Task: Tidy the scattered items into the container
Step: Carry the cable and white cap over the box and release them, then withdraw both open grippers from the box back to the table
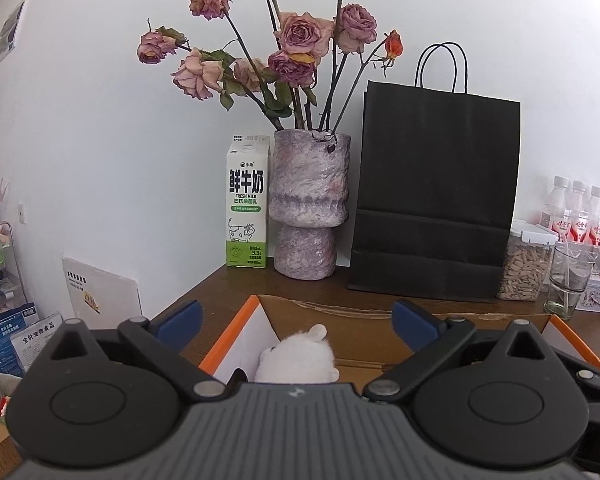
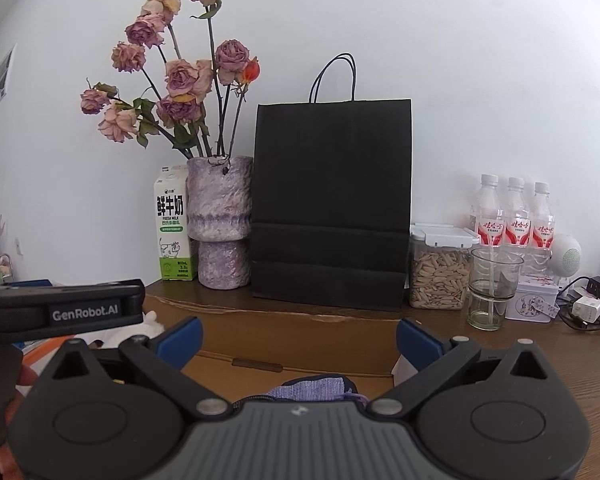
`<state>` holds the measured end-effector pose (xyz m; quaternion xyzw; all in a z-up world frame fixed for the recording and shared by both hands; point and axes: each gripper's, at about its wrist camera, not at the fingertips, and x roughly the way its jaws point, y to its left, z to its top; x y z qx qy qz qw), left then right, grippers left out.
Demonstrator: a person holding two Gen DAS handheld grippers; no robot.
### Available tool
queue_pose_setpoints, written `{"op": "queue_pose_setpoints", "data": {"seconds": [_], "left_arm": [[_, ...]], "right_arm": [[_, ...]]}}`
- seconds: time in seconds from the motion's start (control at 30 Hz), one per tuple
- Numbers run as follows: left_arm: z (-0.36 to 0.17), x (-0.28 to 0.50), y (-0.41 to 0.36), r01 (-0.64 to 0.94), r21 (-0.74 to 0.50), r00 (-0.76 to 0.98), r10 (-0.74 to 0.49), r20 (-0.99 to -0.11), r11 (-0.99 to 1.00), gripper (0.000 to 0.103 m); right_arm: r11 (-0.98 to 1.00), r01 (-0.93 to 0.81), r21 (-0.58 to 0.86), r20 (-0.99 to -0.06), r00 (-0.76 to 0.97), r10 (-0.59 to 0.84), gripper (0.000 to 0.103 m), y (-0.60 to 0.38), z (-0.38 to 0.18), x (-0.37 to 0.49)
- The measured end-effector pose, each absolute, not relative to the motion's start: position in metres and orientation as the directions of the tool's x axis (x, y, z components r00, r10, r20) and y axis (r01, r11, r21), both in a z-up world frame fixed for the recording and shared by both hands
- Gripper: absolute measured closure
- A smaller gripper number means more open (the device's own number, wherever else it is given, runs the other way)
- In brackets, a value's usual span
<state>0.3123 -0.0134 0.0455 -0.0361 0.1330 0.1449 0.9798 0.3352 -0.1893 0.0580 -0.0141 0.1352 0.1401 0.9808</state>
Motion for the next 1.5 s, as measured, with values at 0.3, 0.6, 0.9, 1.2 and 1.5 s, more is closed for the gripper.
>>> {"op": "queue_pose_setpoints", "data": {"seconds": [0.3, 0.6, 0.9, 1.2, 1.5], "left_arm": [[0.041, 0.295, -0.011, -0.286, -0.028, 0.944, 0.277, -0.178, 0.958, 0.0], [0.038, 0.273, 0.006, -0.287, -0.048, 0.947, 0.276, -0.162, 0.957, 0.0], [0.033, 0.245, 0.008, -0.229, -0.011, 0.963, 0.225, -0.149, 0.973, 0.0], [0.023, 0.216, 0.019, -0.158, -0.018, 0.967, 0.151, -0.206, 0.987, 0.0], [0.015, 0.187, 0.022, -0.091, 0.016, 0.963, 0.092, -0.254, 0.996, 0.0]], "right_arm": [[0.968, -0.249, -0.013, -0.272, 0.933, 0.236, 0.0, -0.194, 0.054, 0.329], [0.969, -0.246, -0.036, -0.268, 0.936, 0.227, 0.0, -0.206, 0.049, 0.314], [0.964, -0.257, -0.063, -0.252, 0.939, 0.234, 0.0, -0.216, 0.047, 0.29], [0.944, -0.317, -0.095, -0.275, 0.919, 0.281, 0.0, -0.218, 0.04, 0.253], [0.918, -0.389, -0.072, -0.365, 0.867, 0.339, 0.0, -0.232, 0.022, 0.22]]}}
